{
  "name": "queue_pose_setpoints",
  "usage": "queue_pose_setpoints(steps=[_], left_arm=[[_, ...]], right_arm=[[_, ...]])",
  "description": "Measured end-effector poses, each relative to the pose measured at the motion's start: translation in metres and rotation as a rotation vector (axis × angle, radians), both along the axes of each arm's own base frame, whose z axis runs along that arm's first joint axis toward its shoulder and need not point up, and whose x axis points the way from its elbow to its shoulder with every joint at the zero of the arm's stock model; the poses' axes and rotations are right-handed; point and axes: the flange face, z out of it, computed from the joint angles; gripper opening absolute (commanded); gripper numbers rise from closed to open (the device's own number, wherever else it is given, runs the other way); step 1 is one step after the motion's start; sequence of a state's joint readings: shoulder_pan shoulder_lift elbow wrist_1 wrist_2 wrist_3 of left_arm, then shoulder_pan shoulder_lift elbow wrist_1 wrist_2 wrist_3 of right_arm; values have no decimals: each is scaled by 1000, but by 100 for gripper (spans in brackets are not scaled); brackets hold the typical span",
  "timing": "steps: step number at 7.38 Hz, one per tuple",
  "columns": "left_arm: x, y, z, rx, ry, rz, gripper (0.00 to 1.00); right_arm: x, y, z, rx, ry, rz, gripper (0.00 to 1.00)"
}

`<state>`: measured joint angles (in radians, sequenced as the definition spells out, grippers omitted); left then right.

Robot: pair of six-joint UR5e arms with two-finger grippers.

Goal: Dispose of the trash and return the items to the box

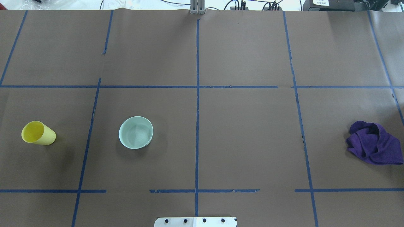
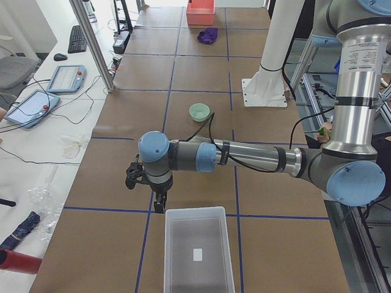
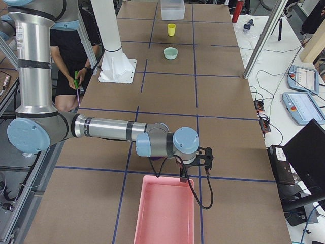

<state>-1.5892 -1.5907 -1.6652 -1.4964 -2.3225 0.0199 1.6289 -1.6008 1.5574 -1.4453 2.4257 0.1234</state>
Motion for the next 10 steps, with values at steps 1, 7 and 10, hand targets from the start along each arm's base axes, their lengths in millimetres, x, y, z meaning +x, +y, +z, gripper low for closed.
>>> queue_pose_setpoints(steps=[1, 7, 10], left_arm=[[0, 0, -1, 3, 0, 0, 100], [85, -6, -64, 28, 13, 47, 100], [115, 15, -58, 87, 48, 28, 100]], right_arm=[[1, -1, 0, 1, 3, 2, 100], [-3, -13, -17, 36, 8, -4, 100], [-9, -15, -22, 47, 7, -17, 100]])
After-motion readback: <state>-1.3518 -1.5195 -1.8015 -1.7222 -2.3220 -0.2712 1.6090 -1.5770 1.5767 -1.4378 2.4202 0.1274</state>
